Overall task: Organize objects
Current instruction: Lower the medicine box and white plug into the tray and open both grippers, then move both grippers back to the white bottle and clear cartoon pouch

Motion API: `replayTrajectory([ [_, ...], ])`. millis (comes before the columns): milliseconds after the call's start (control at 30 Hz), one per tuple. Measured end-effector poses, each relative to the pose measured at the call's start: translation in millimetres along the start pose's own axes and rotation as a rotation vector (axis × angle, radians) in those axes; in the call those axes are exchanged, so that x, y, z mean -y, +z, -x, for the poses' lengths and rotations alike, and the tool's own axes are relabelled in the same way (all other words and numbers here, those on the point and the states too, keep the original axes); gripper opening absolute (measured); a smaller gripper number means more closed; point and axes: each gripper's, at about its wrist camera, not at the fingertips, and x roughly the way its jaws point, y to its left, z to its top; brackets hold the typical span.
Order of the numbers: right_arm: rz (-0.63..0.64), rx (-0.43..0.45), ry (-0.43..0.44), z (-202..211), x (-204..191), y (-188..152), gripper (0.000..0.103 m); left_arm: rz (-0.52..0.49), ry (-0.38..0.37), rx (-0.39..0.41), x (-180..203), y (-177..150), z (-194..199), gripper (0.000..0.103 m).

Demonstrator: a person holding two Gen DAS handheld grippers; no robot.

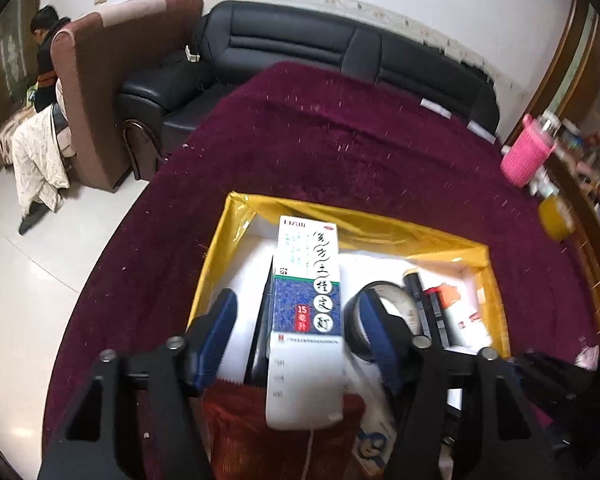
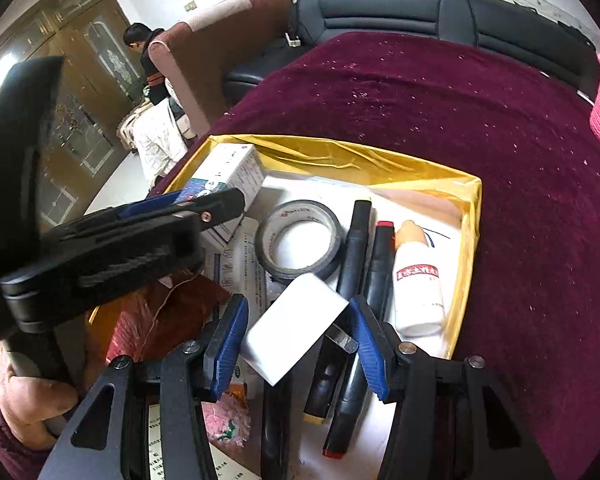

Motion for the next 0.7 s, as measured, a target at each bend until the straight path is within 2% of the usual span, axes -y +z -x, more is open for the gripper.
replayTrajectory([
  [67,-0.025,0.009,0.018,2,2,0,0.067,0.024,-0.016,0.034,-3,-3,16,0.077],
  [133,-0.057,0.032,0.063,10,7,1,0.076,0.032,-0.021,0.062,-2,-6,30,0.078],
  [233,-0.076,0.087,0.086,30,11,0,0.079,0.037,-0.032,0.093,1,-12,53,0.079],
  [367,-0.086,0.138,0.094,60,17,-11,0.081,0.017,-0.090,0.121,22,-25,89,0.085],
  [467,-0.102,0.186,0.080,95,34,-35,0.083,-0.051,-0.138,0.144,50,-36,115,0.092],
  [533,-0.137,0.239,0.046,129,60,-59,0.084,-0.106,-0.175,0.150,76,-45,127,0.094],
  [700,-0.282,0.383,-0.071,214,133,-124,0.091,-0.220,-0.274,0.105,141,-67,128,0.095],
])
